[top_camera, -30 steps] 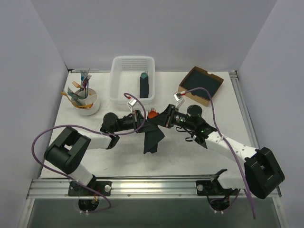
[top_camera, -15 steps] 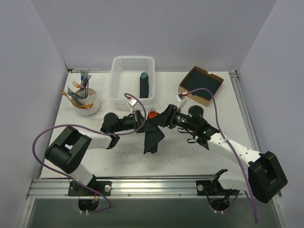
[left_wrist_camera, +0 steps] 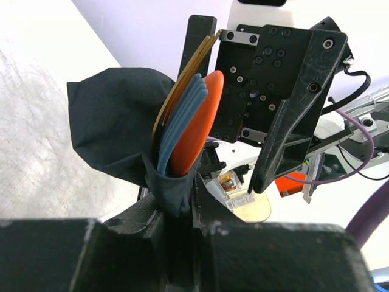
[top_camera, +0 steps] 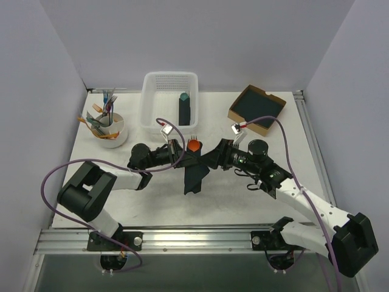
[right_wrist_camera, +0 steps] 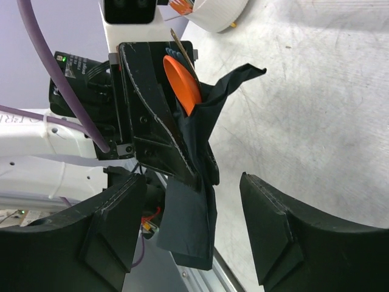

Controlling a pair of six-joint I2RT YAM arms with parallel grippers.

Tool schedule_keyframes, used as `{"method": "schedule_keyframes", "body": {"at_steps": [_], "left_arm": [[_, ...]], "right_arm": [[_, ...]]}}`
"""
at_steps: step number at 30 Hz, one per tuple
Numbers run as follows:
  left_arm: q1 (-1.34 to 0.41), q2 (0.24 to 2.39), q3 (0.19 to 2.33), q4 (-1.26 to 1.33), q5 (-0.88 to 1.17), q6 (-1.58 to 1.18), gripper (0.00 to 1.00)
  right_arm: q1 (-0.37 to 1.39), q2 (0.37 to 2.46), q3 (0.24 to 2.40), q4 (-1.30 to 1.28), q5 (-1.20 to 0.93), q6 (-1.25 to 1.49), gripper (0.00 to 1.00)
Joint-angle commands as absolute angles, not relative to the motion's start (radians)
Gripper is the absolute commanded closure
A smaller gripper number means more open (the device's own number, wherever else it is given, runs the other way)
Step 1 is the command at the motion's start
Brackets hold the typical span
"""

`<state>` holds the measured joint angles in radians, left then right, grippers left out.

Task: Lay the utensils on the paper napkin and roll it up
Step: Roll the napkin.

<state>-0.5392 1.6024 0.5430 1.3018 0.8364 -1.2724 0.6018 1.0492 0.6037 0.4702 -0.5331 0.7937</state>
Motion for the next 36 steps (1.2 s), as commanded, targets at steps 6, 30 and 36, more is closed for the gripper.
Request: {"method": "schedule_keyframes", "body": {"at_steps": [6,30,36], "left_arm": [[-0.522,1.624,0.597,1.534,0.822,-1.267,0.95],[-0.505,1.655,0.603,1.563,0.861,-1.31,0.95],[-0.505,1.651,0.591,1.572,0.854,-1.309,0.94]], "right_arm": [[0.6,1.032,0.621,0.377,-0.546,0.721,0.58],[0.589,1.065,0.715,0.196,-0.497,0.597,1.0],[0.581,1.078,0.703,0.199,-0.476,0.595,0.93]]}}
